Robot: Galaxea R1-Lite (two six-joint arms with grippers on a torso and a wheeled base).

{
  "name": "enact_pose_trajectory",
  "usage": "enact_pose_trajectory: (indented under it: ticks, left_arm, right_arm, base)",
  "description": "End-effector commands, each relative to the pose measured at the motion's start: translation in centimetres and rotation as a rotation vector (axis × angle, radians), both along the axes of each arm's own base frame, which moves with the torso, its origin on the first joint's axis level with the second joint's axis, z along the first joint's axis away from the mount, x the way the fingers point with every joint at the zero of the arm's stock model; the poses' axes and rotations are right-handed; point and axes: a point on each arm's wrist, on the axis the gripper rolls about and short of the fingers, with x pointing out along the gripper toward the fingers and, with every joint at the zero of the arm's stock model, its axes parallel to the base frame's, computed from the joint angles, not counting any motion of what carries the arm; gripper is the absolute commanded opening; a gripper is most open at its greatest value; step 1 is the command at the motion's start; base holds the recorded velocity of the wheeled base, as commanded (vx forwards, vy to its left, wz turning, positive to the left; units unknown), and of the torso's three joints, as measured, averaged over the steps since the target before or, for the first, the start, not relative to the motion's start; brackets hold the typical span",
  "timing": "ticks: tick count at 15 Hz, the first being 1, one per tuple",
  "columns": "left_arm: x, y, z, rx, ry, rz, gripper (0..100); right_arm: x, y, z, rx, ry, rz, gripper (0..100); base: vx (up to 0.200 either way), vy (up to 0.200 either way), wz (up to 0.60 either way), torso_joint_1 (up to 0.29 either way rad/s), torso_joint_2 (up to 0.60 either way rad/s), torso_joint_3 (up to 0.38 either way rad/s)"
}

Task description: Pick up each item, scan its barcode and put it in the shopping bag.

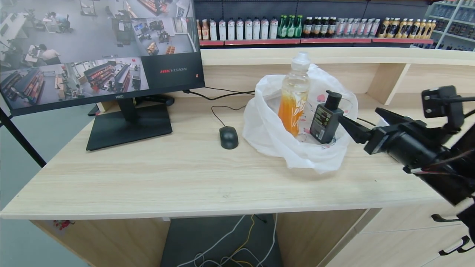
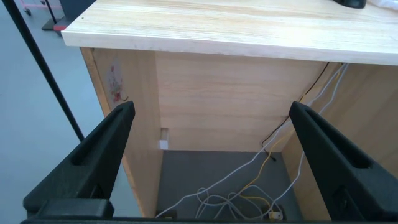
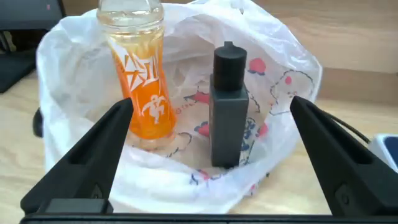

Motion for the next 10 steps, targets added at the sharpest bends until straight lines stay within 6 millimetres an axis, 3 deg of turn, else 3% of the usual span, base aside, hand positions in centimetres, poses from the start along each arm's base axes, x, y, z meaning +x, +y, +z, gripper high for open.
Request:
enact_pose_trajectory:
  ticks: [1,3,4,5,7,10]
  left_arm:
    - [0.0,0.0,0.0,0.0,0.0,0.0,100]
    - [0.0,0.0,0.0,0.008,0.001,0.0,100]
    - [0.0,0.0,0.0,0.008,0.0,0.0,100]
    - [0.0,0.0,0.0,0.006,0.001,-0.001,100]
    - [0.0,0.0,0.0,0.006,0.001,0.0,100]
    - [0.0,0.0,0.0,0.005,0.0,0.0,100]
  right_arm:
    - [-7.3,-1.7,0.5,0.042,-0.045,-0.007,100]
    - [-11.0,-2.8,-0.1,0.096,-0.051,-0.059,100]
    - [-11.7,-3.0,-0.4,0.109,-0.05,-0.073,100]
    - [-13.1,-3.4,-1.7,0.107,-0.02,-0.09,100]
    - [-14.8,-3.8,-3.9,0.087,0.063,-0.101,100]
    - [-16.8,-4.3,-5.3,0.075,0.193,-0.096,100]
  base:
    - [0.0,0.0,0.0,0.0,0.0,0.0]
    - [0.0,0.0,0.0,0.0,0.0,0.0]
    - [0.0,0.0,0.0,0.0,0.0,0.0]
    - [0.0,0.0,0.0,0.0,0.0,0.0]
    - [0.0,0.0,0.0,0.0,0.0,0.0]
    - [0.0,0.0,0.0,0.0,0.0,0.0]
